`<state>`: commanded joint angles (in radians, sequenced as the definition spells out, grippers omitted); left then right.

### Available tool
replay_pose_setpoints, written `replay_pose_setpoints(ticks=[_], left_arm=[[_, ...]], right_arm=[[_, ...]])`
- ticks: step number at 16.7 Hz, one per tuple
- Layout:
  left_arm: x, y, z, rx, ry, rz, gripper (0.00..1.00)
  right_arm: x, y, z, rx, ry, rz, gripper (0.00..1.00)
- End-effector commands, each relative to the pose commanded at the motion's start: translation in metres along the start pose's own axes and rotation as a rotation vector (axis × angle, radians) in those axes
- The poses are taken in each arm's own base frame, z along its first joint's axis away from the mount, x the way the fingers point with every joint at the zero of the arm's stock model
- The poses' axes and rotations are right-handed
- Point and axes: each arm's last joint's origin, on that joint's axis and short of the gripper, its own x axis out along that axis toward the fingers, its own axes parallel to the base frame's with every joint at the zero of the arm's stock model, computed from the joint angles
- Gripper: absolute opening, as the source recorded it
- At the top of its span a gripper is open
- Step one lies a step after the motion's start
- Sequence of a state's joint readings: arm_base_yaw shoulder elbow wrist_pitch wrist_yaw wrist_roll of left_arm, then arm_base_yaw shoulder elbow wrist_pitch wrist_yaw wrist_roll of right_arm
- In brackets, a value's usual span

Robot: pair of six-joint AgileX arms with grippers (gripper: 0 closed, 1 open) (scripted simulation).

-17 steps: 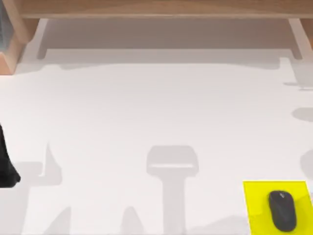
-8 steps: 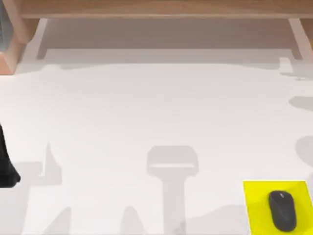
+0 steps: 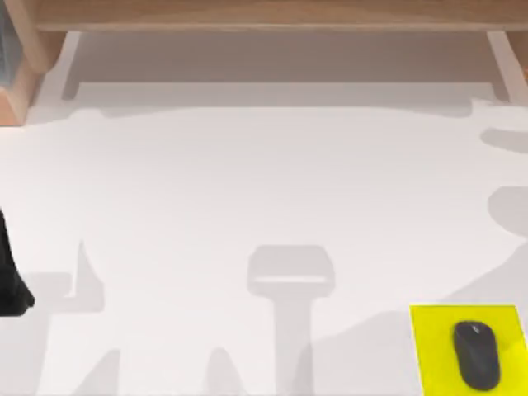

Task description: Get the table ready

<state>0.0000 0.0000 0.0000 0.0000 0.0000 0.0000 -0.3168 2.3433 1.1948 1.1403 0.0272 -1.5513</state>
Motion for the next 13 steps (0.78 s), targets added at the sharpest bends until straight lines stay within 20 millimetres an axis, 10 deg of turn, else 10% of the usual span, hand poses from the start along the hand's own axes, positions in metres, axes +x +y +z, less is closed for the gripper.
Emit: replay_pose_setpoints(ticks=[4,13], left_arm=[[0.0,0.0,0.0,0.0,0.0,0.0,1.0],[0.0,0.0,0.0,0.0,0.0,0.0,1.0]], right_arm=[[0.0014,0.0,0.0007,0.001,0.0,0.001,0.0],[0.0014,0.0,0.0007,0.001,0.0,0.001,0.68]])
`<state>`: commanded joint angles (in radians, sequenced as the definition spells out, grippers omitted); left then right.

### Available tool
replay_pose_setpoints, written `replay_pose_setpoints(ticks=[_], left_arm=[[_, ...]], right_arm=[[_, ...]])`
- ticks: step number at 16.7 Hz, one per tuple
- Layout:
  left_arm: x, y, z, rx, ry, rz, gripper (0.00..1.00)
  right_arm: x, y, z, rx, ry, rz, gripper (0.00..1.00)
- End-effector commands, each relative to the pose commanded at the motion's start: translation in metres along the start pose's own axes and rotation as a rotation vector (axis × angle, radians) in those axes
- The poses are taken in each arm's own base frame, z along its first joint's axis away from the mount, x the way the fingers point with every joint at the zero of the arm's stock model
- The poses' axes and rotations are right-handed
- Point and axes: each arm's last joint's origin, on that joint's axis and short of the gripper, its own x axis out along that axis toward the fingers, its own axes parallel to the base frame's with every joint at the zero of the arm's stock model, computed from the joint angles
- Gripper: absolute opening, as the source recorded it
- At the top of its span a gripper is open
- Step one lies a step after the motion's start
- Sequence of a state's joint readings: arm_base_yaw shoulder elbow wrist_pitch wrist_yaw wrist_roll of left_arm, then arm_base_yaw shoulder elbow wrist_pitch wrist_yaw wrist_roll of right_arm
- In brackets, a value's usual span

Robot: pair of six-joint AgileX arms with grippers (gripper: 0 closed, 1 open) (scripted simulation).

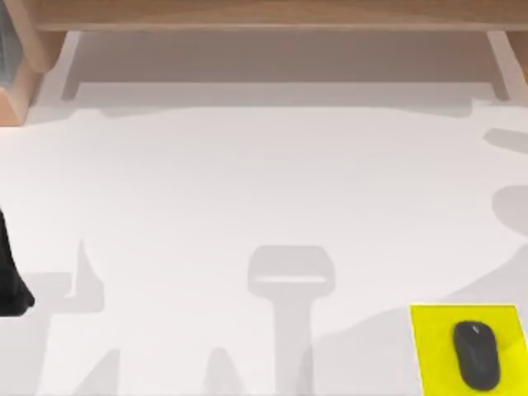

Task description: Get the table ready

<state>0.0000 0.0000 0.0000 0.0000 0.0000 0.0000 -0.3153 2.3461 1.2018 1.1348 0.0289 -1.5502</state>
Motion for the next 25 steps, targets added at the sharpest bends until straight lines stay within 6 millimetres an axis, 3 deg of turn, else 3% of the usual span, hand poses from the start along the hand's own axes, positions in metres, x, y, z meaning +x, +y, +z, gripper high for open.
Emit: replay_pose_setpoints(ticks=[4,12,13,15,18,21,25], left_arm=[[0.0,0.0,0.0,0.0,0.0,0.0,1.0],[0.0,0.0,0.0,0.0,0.0,0.0,1.0],[0.0,0.0,0.0,0.0,0.0,0.0,1.0],[0.0,0.0,0.0,0.0,0.0,0.0,1.0],[0.0,0.0,0.0,0.0,0.0,0.0,1.0],[0.0,0.0,0.0,0.0,0.0,0.0,1.0],[0.0,0.0,0.0,0.0,0.0,0.0,1.0]], right_arm=[[0.0,0.0,0.0,0.0,0.0,0.0,0.98],[0.0,0.0,0.0,0.0,0.0,0.0,1.0],[-0.007,0.014,-0.004,0.007,0.01,0.053,1.0],[-0.008,0.012,-0.004,0.013,0.01,0.051,1.0],[-0.015,-0.01,0.001,0.073,0.001,0.044,1.0],[-0.035,-0.05,0.012,0.187,-0.022,0.039,1.0],[-0.095,-0.12,0.028,0.409,-0.069,0.03,1.0]])
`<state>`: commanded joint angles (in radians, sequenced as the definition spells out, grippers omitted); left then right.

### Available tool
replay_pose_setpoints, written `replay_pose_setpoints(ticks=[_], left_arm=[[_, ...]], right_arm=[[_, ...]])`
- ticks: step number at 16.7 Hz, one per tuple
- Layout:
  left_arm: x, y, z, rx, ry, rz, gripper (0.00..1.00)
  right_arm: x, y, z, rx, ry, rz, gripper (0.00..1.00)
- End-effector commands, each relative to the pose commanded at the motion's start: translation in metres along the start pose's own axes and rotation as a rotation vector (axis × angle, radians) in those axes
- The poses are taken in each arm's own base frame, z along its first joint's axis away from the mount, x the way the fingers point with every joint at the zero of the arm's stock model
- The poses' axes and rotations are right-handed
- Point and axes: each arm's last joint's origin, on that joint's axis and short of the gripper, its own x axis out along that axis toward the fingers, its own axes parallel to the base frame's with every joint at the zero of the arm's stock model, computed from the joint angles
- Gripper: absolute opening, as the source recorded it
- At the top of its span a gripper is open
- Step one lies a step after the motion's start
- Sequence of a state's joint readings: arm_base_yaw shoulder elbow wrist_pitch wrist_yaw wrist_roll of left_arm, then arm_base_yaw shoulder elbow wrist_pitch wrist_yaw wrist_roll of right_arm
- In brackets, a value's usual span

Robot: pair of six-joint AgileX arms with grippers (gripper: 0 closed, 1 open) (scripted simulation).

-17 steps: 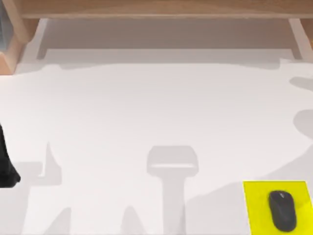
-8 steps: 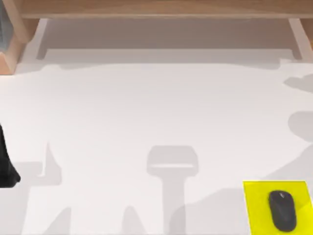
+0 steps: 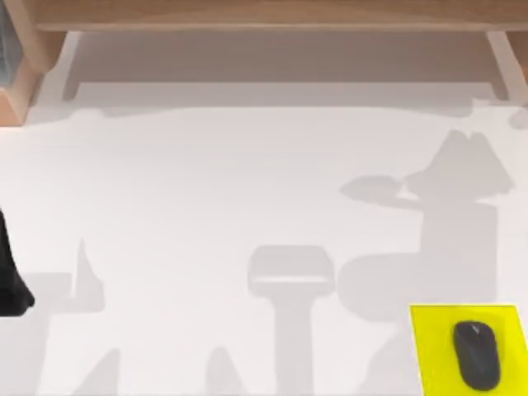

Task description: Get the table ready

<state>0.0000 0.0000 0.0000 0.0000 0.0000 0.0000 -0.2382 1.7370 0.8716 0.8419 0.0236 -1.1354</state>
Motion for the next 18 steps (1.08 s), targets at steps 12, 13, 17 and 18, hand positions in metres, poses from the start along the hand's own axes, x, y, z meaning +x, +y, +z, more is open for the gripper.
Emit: replay_pose_setpoints(ticks=[12,13,17,18], left_arm=[[0.0,0.0,0.0,0.0,0.0,0.0,1.0],[0.0,0.0,0.0,0.0,0.0,0.0,1.0],[0.0,0.0,0.0,0.0,0.0,0.0,1.0],[0.0,0.0,0.0,0.0,0.0,0.0,1.0]], right_arm=[[-0.248,0.008,0.016,0.876,-0.172,0.097,1.0],[-0.255,0.018,0.012,0.935,-0.173,0.117,1.0],[-0.267,0.051,-0.001,1.101,-0.167,0.183,1.0],[-0.268,0.056,-0.003,1.124,-0.164,0.194,1.0]])
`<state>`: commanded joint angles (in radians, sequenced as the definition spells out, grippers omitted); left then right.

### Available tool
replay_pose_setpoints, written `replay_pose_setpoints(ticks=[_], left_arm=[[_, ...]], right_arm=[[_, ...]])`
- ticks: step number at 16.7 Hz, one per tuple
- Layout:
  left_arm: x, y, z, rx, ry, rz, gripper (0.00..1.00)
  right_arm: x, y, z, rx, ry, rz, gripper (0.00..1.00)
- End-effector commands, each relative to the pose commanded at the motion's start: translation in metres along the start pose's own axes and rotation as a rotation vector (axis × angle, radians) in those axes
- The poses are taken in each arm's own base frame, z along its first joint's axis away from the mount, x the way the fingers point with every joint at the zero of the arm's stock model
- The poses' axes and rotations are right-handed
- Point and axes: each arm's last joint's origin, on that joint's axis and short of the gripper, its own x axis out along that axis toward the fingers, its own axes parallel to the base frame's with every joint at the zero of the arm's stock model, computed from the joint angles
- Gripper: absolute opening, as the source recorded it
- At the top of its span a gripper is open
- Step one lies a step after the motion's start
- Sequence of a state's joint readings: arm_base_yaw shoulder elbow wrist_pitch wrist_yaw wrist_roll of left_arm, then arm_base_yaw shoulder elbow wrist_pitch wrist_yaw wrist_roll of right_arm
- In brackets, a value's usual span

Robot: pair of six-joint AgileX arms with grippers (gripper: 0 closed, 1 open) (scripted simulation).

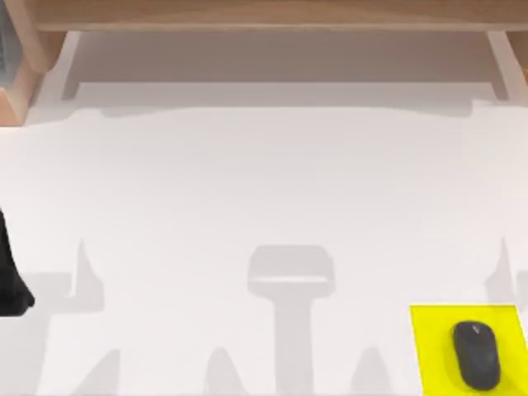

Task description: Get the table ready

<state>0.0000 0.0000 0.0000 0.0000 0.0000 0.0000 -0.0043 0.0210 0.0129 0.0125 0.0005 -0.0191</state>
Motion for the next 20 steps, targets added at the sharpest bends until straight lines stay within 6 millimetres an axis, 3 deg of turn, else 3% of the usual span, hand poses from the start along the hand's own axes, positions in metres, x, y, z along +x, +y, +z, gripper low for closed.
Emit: replay_pose_setpoints(ticks=[7,10,12,15,17,20], left_arm=[[0.0,0.0,0.0,0.0,0.0,0.0,1.0],[0.0,-0.002,0.016,-0.001,0.003,-0.009,1.0],[0.003,-0.005,0.04,-0.002,0.009,-0.017,1.0],[0.015,-0.012,0.094,-0.003,0.016,-0.028,1.0],[0.032,-0.019,0.139,-0.004,0.016,-0.031,1.0],[0.075,-0.039,0.208,-0.007,0.012,-0.032,1.0]], right_arm=[[-0.001,0.001,-0.004,0.02,0.004,0.005,1.0],[-0.001,0.001,-0.004,0.02,0.004,0.005,1.0],[-0.001,0.001,-0.004,0.02,0.004,0.005,1.0],[-0.001,0.001,-0.004,0.02,0.004,0.005,1.0],[-0.001,0.001,-0.004,0.02,0.004,0.005,1.0],[-0.001,0.001,-0.004,0.02,0.004,0.005,1.0]])
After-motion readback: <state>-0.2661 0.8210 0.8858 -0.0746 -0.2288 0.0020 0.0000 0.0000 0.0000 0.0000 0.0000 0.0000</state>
